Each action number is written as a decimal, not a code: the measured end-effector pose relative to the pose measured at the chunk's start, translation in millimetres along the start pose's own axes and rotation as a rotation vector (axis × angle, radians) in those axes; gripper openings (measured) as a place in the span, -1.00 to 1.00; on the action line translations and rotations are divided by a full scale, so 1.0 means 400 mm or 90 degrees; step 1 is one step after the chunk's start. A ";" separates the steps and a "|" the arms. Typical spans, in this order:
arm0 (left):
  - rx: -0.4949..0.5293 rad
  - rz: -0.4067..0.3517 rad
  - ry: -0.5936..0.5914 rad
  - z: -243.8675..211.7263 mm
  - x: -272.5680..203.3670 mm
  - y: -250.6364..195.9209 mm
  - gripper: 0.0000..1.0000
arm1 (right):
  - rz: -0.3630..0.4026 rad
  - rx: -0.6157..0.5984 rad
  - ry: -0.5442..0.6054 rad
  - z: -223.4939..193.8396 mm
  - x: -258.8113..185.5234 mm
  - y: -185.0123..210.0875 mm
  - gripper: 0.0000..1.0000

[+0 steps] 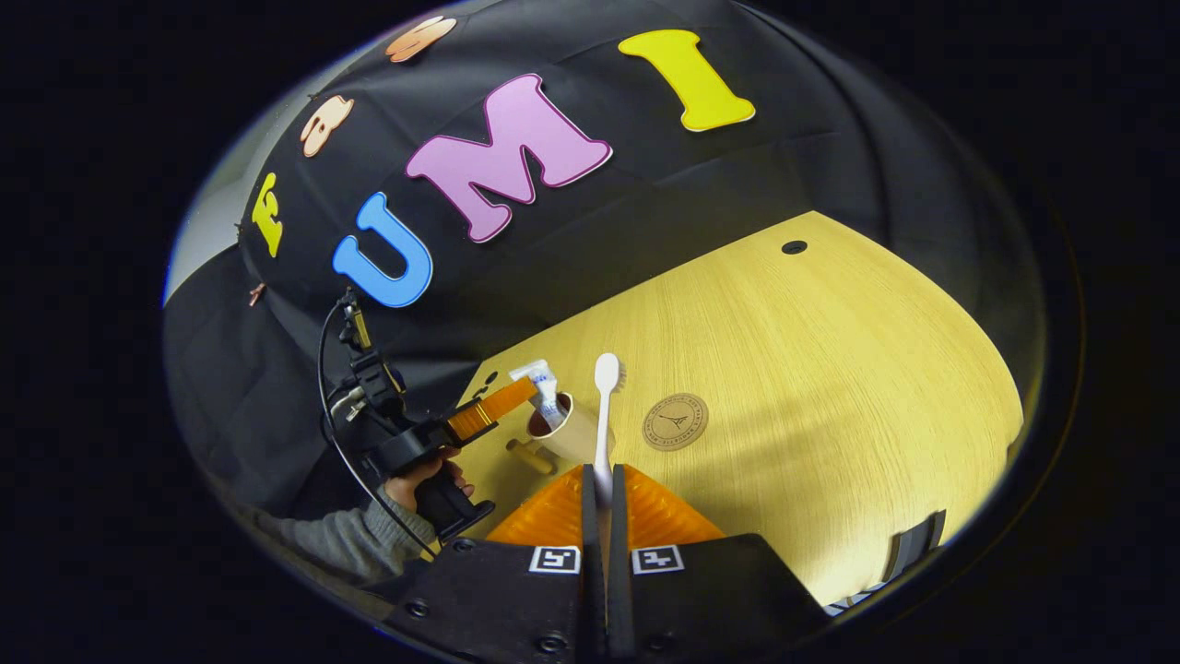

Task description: Put the toothbrush and toothpaste on the desktop into the cup, then pick up the cup and place it on the coaster on the desktop.

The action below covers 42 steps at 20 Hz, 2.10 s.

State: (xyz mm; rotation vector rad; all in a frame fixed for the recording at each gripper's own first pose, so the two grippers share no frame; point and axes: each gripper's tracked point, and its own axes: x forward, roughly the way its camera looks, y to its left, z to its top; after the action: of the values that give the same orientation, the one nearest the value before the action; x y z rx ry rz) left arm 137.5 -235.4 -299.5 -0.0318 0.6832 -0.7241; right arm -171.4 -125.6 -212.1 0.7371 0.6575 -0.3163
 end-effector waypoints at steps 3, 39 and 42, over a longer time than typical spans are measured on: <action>0.007 0.020 0.005 -0.002 -0.025 0.019 0.21 | 0.022 0.005 -0.011 0.033 0.022 0.033 -0.89; -0.067 0.043 0.048 -0.097 -0.406 0.079 0.40 | 0.008 -0.023 -0.220 0.112 0.526 0.125 -0.89; -0.065 0.046 0.051 -0.112 -0.418 0.065 0.40 | 0.011 -0.046 -0.220 0.102 0.528 0.134 -0.89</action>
State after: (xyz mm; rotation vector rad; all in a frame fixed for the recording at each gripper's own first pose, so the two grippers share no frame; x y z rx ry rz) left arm 36.0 -102.8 -246.7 -0.0722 0.7937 -0.6237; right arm 32.3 -125.3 -299.4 0.6007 0.3337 -0.3913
